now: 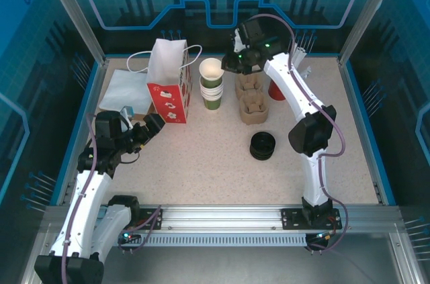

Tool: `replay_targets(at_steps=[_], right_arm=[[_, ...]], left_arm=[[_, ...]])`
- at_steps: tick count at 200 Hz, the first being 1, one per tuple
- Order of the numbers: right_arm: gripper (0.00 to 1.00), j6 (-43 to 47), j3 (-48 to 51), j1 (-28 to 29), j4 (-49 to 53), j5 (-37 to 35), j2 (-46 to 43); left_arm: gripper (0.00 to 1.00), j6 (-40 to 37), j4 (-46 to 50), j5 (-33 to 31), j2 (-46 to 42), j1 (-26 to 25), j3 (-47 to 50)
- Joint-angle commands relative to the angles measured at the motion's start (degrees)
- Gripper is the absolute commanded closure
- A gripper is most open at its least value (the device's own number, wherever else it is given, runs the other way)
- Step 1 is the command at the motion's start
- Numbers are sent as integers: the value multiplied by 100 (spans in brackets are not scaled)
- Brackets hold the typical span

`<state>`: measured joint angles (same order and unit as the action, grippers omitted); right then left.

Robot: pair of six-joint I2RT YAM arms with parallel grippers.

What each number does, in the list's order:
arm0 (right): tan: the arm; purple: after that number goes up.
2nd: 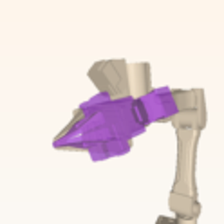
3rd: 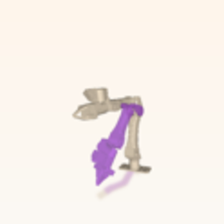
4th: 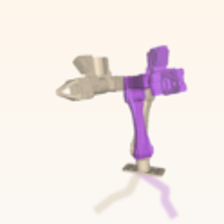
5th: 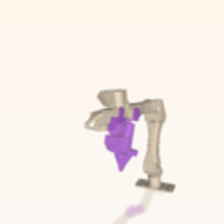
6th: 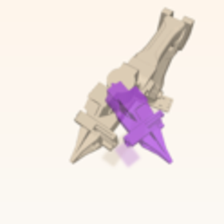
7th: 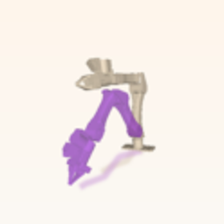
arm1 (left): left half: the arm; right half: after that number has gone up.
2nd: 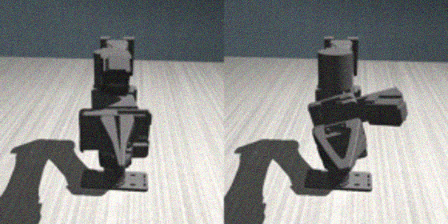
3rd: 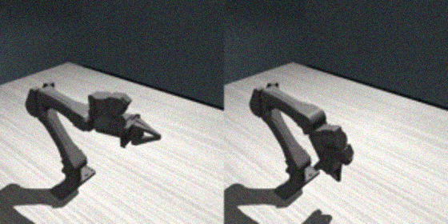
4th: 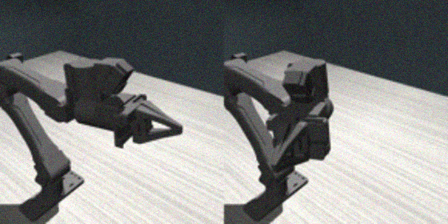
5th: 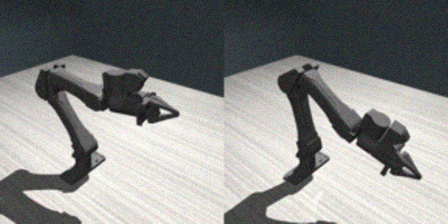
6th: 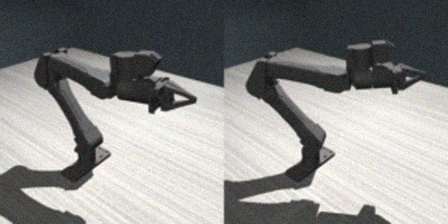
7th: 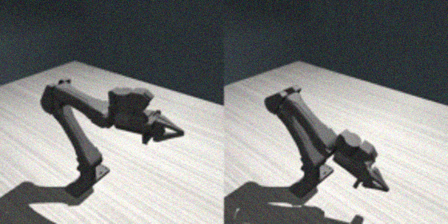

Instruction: Pack the takeout coffee

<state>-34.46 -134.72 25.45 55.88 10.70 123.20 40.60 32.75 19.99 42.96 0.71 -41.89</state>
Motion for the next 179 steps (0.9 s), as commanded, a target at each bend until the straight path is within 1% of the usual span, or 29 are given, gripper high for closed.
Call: replay_targets(at_steps=[1, 83, 160, 179], right_arm=[[93, 97, -345, -38, 273, -50, -50], [94, 106, -630, -92, 462, 24, -412], [94, 242, -600, -93, 739, 124, -1030], [94, 311, -409, -88, 863, 164, -1309]], left_arm=[[1, -25, 113, -4, -18, 34, -236], [1, -157, 130, -4, 72, 34, -436], [1, -201, 135, -4, 164, 34, -591], [1, -210, 139, 14, 186, 36, -632]])
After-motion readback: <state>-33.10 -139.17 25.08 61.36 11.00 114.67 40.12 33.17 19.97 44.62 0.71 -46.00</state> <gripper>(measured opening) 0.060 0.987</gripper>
